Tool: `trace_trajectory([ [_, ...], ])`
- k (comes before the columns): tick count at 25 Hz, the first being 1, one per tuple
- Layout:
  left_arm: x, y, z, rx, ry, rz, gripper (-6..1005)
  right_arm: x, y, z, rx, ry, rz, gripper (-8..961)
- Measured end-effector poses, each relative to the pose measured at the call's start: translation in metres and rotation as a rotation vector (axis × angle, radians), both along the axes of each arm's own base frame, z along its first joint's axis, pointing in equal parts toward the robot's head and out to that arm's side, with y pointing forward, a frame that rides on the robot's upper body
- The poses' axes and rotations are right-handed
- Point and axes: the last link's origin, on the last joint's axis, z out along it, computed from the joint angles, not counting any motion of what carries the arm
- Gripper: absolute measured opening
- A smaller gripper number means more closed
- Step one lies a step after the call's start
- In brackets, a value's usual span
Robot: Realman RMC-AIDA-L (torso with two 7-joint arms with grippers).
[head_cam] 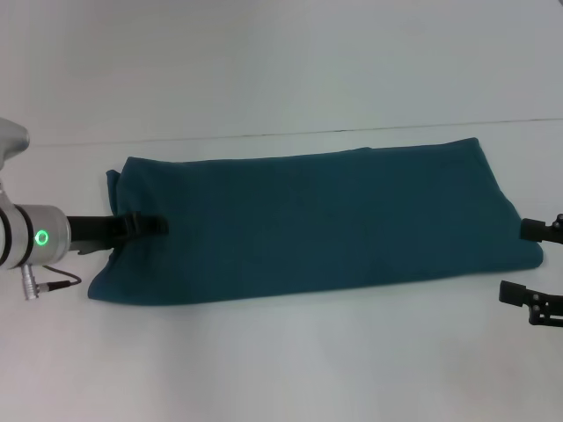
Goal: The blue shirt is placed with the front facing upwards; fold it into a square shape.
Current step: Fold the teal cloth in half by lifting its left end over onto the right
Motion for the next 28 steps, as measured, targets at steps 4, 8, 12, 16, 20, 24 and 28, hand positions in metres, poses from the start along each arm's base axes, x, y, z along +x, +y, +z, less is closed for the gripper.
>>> trace_trajectory([
  [4,-0.0013,-0.0013,-0.0027,-0.011,0.008,-0.001,717,0.0006,-0.0005,0.0004,0.002,0.001,-0.003,942],
  [8,-0.0039,-0.0014,-0.0033,-0.001,0.017,0.002,541,0.0007,-0.0006,0.0005,0.003,0.001,-0.003,941],
  [12,-0.0047,-0.0017,-0.0036,0.001,0.021,0.003,384,0.0008,-0.0007,0.0005,0.003,0.001,-0.003,941],
  [16,-0.0038,-0.0016,-0.0043,-0.003,0.024,-0.004,270,0.0009,-0.0009,0.0005,0.003,0.001,-0.004,941],
  [20,-0.002,-0.0011,-0.005,-0.007,0.028,-0.015,197,0.0013,-0.0013,0.0005,0.003,0.001,-0.006,941],
  [24,0.0003,-0.001,-0.0061,-0.017,0.035,-0.028,125,0.0019,-0.0017,0.001,0.006,0.002,-0.008,941],
  [28,0.0013,-0.0037,-0.0028,-0.03,0.053,-0.053,93,0.0032,-0.0024,0.0024,0.015,0.006,-0.015,941],
])
